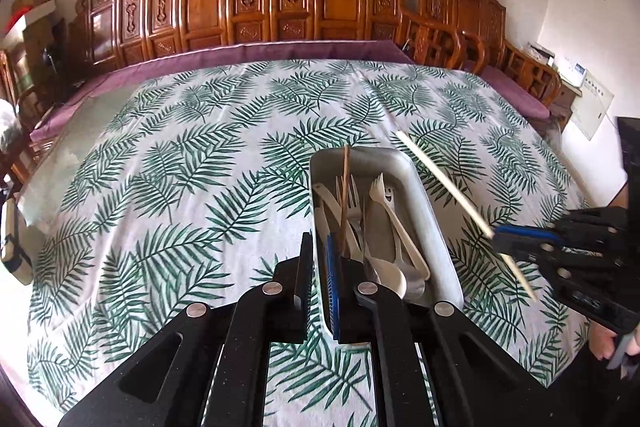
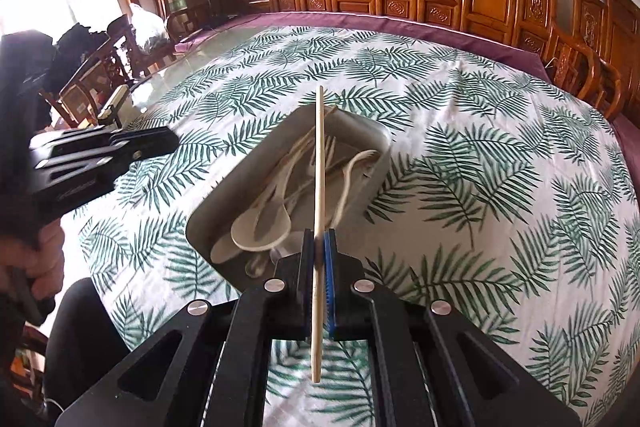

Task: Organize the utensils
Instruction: 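Lower the chopstick into the grey tray while the left tool brings the other chopstick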

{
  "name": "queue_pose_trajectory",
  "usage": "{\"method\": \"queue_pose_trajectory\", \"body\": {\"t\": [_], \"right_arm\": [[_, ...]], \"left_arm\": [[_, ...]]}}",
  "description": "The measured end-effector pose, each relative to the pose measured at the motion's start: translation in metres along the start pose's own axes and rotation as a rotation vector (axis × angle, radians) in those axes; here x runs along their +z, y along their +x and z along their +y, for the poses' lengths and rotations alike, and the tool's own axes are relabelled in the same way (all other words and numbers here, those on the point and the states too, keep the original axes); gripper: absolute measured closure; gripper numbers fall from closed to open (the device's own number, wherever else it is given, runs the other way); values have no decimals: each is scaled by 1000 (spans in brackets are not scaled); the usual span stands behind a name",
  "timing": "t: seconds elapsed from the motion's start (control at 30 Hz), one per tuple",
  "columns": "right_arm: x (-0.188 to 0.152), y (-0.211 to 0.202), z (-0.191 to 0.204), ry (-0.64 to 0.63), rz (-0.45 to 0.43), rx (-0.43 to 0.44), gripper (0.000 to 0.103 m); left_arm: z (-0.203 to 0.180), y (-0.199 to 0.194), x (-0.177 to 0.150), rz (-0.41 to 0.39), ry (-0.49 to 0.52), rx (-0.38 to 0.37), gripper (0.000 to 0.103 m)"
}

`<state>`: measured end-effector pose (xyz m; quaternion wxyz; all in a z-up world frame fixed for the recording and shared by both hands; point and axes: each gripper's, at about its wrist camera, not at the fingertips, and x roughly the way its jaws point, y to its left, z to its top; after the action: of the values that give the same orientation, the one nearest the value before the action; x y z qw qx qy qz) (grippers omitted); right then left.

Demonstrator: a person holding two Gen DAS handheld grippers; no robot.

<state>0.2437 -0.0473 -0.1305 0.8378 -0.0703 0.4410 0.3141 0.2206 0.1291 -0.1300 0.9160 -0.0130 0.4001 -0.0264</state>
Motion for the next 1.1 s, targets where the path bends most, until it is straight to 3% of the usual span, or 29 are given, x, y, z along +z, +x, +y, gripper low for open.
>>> {"method": "queue_pose_trajectory", "body": {"t": [0.2, 0.57, 1.1], "right_arm": [[18, 29, 16, -6, 39, 0, 97], [34, 77, 19, 22, 146, -99, 97], [30, 70, 20, 67, 157, -114, 97]], "left_arm": [[10, -12, -5, -22, -21, -12, 97], [20, -15, -12, -35, -38, -12, 97], [14, -14, -15, -31, -24, -28, 97]]}}
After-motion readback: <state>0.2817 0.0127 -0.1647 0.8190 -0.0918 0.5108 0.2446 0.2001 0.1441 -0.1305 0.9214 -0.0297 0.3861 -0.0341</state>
